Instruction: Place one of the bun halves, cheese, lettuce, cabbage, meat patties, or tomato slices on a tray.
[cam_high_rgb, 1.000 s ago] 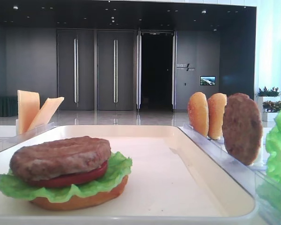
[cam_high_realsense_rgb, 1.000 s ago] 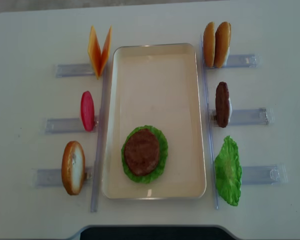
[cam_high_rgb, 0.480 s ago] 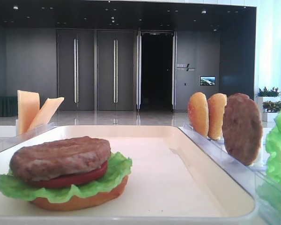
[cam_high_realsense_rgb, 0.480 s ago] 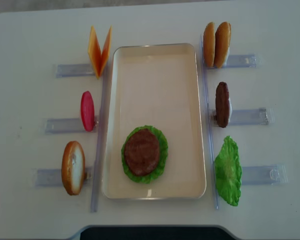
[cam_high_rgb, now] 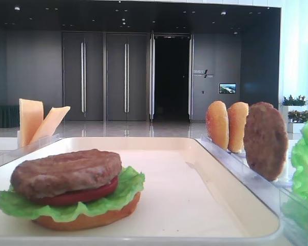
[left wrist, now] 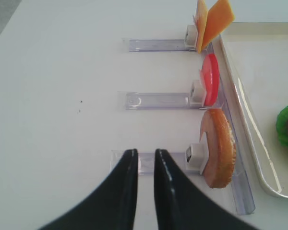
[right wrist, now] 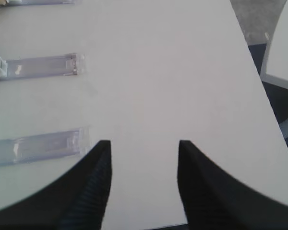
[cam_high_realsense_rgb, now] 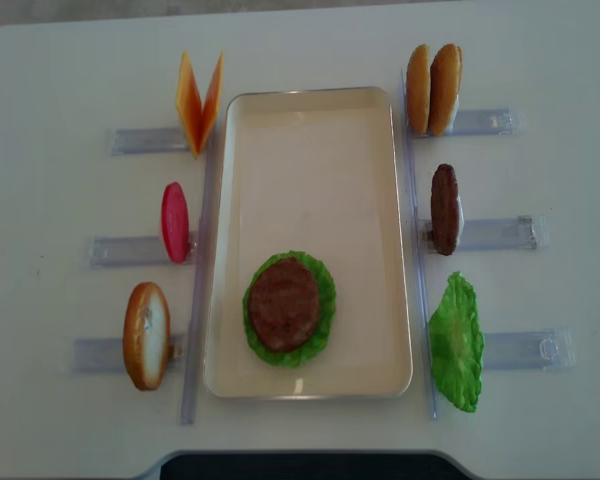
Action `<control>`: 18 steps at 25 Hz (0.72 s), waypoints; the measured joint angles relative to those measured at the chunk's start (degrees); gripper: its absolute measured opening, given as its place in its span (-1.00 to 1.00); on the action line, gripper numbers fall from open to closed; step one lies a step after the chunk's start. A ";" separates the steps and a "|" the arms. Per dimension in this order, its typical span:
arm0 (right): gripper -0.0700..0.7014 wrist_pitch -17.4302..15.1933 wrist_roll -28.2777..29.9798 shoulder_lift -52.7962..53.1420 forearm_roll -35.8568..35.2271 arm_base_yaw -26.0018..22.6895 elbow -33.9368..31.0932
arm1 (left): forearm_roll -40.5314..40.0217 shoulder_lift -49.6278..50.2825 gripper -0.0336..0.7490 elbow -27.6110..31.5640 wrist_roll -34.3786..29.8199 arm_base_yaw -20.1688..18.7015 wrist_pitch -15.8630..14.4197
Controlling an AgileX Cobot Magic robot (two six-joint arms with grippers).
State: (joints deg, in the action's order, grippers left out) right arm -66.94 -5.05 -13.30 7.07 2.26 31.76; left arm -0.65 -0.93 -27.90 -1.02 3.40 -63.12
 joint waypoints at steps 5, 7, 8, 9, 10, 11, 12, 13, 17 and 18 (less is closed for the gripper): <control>-0.01 1.00 -0.06 4.47 -0.26 0.00 -1.09 | 0.00 0.00 -0.68 0.00 0.00 0.00 0.00; -0.02 1.35 -0.07 5.86 -0.50 0.00 -1.09 | 0.00 0.00 -0.68 0.00 0.00 0.00 0.00; -0.02 1.35 -0.13 6.35 -0.78 0.00 -1.11 | 0.00 0.00 -0.68 0.00 0.00 0.00 0.00; -0.03 1.35 -0.12 6.77 -1.21 0.00 -1.22 | 0.00 0.00 -0.68 0.00 0.00 0.00 0.00; -0.03 1.35 -0.12 7.06 -1.87 0.00 -1.30 | 0.00 0.00 -0.68 0.00 0.00 0.00 0.00; -0.03 1.35 -0.12 7.36 -2.63 0.00 -1.31 | 0.00 0.00 -0.68 0.00 0.00 0.00 0.00; -0.03 1.35 -0.12 7.65 -2.99 0.00 -1.36 | 0.00 0.00 -0.68 0.00 0.00 0.00 0.00; -0.03 1.35 -0.12 8.07 -3.14 0.00 -1.36 | 0.00 0.00 -0.68 0.00 0.00 0.00 0.00; -0.03 1.47 -0.12 10.57 -3.21 0.00 -1.37 | 0.00 0.00 -0.68 0.00 0.00 0.00 0.00; -0.03 1.53 -0.12 11.37 -3.21 0.00 -1.37 | 0.00 0.00 -0.68 0.00 0.00 0.00 0.00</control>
State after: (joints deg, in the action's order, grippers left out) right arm -65.41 -5.18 -1.93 3.86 2.26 30.39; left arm -0.65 -0.93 -27.90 -1.02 3.40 -63.12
